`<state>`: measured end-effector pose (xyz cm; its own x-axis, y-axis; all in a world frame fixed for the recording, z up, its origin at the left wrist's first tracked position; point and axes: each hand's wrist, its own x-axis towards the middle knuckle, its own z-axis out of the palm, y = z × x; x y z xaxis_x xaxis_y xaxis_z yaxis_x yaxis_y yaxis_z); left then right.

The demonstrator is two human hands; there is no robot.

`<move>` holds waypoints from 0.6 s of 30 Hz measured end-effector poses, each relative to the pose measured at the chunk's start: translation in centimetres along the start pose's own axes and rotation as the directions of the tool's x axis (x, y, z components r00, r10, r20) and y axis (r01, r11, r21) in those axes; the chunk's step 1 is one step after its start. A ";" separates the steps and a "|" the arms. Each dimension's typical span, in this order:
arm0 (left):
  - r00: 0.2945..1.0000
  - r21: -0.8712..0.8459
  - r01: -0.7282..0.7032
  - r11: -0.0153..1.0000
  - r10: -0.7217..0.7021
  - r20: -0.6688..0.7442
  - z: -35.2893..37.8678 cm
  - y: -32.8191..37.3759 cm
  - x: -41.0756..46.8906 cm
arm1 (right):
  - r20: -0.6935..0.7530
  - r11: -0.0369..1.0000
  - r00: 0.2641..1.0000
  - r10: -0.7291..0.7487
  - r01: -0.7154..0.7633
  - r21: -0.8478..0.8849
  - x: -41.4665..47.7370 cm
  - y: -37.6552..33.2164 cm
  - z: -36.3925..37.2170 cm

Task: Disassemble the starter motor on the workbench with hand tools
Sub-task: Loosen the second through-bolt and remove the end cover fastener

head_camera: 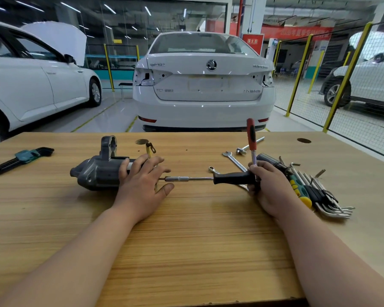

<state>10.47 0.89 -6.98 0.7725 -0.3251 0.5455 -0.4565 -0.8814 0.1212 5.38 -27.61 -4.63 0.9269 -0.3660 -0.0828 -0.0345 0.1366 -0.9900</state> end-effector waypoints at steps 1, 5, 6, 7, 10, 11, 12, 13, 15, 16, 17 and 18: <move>1.000 0.003 0.003 1.000 -0.003 0.006 0.0 0.0 0.0 | 0.011 1.000 1.000 -0.001 0.001 0.015 -0.1 -0.1 0.0; 1.000 0.024 -0.008 1.000 0.007 0.009 0.0 -0.1 -0.1 | 0.003 0.999 0.999 -0.045 0.045 -0.001 -0.4 -0.2 0.2; 1.000 0.031 -0.011 0.999 0.011 0.013 0.0 -0.1 -0.1 | 0.004 0.999 0.999 -0.041 0.041 0.010 -0.5 -0.1 0.2; 1.000 0.035 -0.013 0.999 0.012 0.015 0.0 -0.1 -0.1 | 0.004 0.999 1.000 -0.031 0.031 0.021 -0.5 -0.2 0.2; 1.000 0.025 -0.013 1.000 0.013 0.014 0.0 -0.1 -0.1 | -0.005 1.000 1.000 -0.012 0.012 0.029 -0.6 -0.3 0.3; 1.000 0.019 -0.014 1.000 0.014 0.006 0.0 -0.1 -0.1 | -0.013 1.000 1.000 -0.005 0.005 0.028 -0.5 -0.4 0.3; 1.000 0.010 -0.017 1.000 0.017 -0.003 -0.1 0.0 -0.1 | -0.024 1.000 1.000 0.008 -0.008 0.027 -0.4 -0.4 0.3; 1.000 0.001 -0.020 1.000 0.020 -0.012 -0.1 0.0 -0.1 | -0.034 0.999 0.999 0.028 -0.027 0.023 -0.3 -0.4 0.3; 0.999 -0.006 -0.030 1.000 0.030 -0.023 -0.1 0.0 -0.2 | -0.051 0.997 0.996 0.076 -0.076 0.011 -0.1 -0.4 0.2; 0.999 -0.007 -0.035 0.999 0.035 -0.023 -0.1 0.0 -0.2 | -0.052 0.995 0.994 0.101 -0.100 0.009 0.0 -0.3 0.2; 0.999 -0.008 -0.039 0.999 0.038 -0.020 -0.1 0.0 -0.2 | -0.051 0.993 0.991 0.121 -0.121 0.006 0.1 -0.3 0.1; 0.999 -0.010 -0.042 0.999 0.042 -0.018 -0.1 0.0 -0.2 | -0.053 0.991 0.990 0.132 -0.132 -0.002 0.1 -0.2 0.1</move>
<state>10.26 1.00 -7.05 0.7445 -0.3552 0.5652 -0.4929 -0.8636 0.1065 5.50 -27.55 -4.45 0.8929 -0.3934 -0.2187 -0.1577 0.1817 -0.9706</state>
